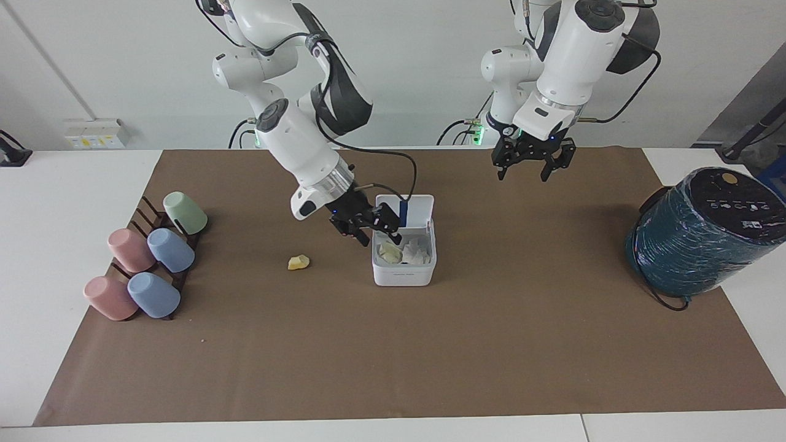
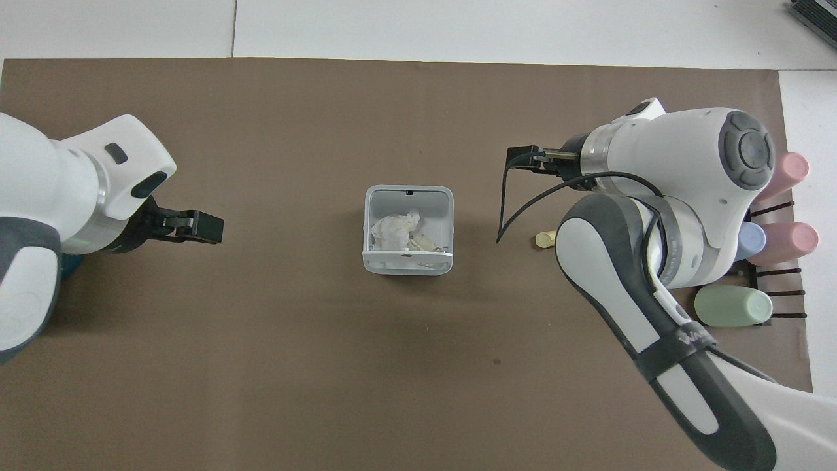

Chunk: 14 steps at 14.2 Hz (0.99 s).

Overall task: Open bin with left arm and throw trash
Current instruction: 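Grasp the small yellow scrap with the right gripper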

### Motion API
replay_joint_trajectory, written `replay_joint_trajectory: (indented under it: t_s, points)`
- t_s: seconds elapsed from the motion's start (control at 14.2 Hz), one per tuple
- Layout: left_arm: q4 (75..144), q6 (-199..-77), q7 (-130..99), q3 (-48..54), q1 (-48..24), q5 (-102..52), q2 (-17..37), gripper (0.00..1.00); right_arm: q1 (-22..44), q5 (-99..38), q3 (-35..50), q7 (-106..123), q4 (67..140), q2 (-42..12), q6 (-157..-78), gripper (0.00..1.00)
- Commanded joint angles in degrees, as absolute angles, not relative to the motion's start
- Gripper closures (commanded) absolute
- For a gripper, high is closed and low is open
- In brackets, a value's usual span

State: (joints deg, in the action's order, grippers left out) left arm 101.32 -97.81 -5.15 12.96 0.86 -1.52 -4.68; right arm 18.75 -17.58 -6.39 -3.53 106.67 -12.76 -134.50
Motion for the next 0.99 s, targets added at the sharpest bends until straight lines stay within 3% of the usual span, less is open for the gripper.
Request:
replay_joint_trajectory:
  t_s: [0.0, 0.42, 0.49, 0.56, 0.63, 0.85, 0.92]
  points:
    - [97.0, -92.8, -1.9, 3.4, -5.4, -0.9, -4.7, 0.00, 16.8, -12.9, -5.7, 5.7, 115.6, -10.3, -136.2, 0.00]
    - [87.0, -85.3, 0.5, -0.9, -3.8, -3.1, 0.1, 0.00, 16.2, -10.6, -5.5, 12.5, 125.7, -10.7, -142.0, 0.00]
    - [84.5, -83.9, 0.4, -1.0, -3.5, -4.1, 1.6, 0.00, 16.2, -10.6, -5.4, 12.7, 126.6, -10.8, -143.7, 0.07]
    - [81.9, -82.8, 0.4, -1.1, -3.5, -4.5, 2.6, 0.00, 16.2, -10.7, -5.4, 12.7, 126.6, -11.0, -144.0, 0.27]
    - [80.2, -81.6, 0.4, -1.1, -3.5, -4.3, 3.7, 0.00, 16.2, -10.7, -5.4, 12.4, 126.6, -11.3, -144.2, 0.41]
    - [74.6, -77.3, 0.4, -2.5, -3.5, -3.8, 7.3, 0.00, 16.8, -10.7, -5.4, 12.0, 126.7, -13.1, -147.2, 0.56]
    - [73.9, -75.6, 0.6, -2.6, -3.6, -3.7, 7.4, 0.00, 17.0, -10.7, -5.4, 12.0, 126.6, -13.1, -147.0, 0.82]
